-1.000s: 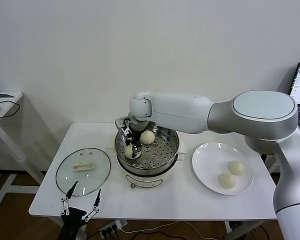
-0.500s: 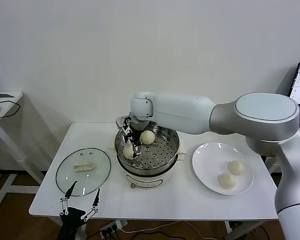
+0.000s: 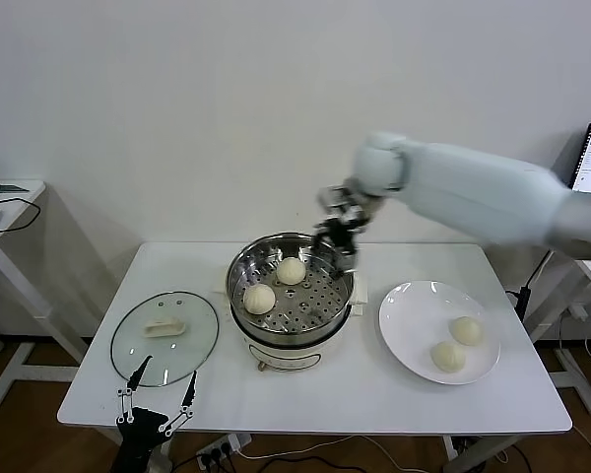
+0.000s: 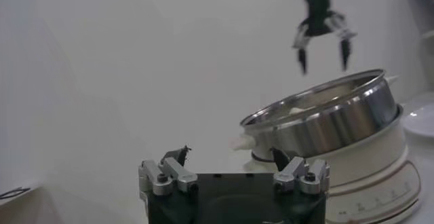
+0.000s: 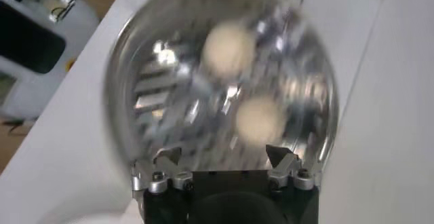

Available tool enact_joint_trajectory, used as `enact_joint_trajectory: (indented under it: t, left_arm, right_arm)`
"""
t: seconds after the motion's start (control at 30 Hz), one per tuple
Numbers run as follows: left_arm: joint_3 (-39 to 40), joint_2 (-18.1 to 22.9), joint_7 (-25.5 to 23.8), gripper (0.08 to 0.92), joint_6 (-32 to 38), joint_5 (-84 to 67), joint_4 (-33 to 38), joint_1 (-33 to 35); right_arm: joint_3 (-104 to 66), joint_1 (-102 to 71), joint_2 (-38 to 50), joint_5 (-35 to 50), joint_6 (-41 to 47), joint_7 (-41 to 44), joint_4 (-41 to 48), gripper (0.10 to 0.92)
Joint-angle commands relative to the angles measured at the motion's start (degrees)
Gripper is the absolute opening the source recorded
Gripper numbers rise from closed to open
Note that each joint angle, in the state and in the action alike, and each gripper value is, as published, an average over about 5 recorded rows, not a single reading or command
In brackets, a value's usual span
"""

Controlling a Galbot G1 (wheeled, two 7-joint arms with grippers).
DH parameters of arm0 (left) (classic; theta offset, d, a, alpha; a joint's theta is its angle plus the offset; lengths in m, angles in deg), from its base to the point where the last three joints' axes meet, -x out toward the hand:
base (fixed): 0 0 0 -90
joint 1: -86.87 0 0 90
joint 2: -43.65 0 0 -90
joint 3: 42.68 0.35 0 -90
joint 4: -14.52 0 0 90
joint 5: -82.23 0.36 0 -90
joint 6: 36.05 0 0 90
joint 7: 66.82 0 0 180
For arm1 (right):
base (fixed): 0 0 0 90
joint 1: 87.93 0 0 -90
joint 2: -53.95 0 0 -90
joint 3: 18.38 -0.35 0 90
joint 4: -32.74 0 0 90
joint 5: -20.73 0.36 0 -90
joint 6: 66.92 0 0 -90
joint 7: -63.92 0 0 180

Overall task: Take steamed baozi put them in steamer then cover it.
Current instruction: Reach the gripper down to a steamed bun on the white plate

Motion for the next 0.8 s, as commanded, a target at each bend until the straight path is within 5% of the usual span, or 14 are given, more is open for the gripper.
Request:
enact_joint_trajectory:
  t: [0.03, 0.43, 0.8]
  left_arm:
    - [0.0, 0.0, 0.0, 0.823, -0.2, 0.1, 0.3, 0.2]
    - [-1.4, 0.4, 0.2, 0.823, 0.1, 0.4, -0.3, 0.7]
    - [-2.9, 0.2, 0.3, 0.823, -0.5, 0.1, -0.1, 0.0]
  right_arm:
    - [-4.6, -8.8, 19.7, -9.9, -6.8, 5.7, -2.6, 0.823]
    - [-12.2, -25.5, 20.1, -21.3, -7.3, 1.5, -0.2, 0.823]
    - [-15.6, -32.4, 17.3, -21.6, -4.6, -3.3, 1.9, 0.823]
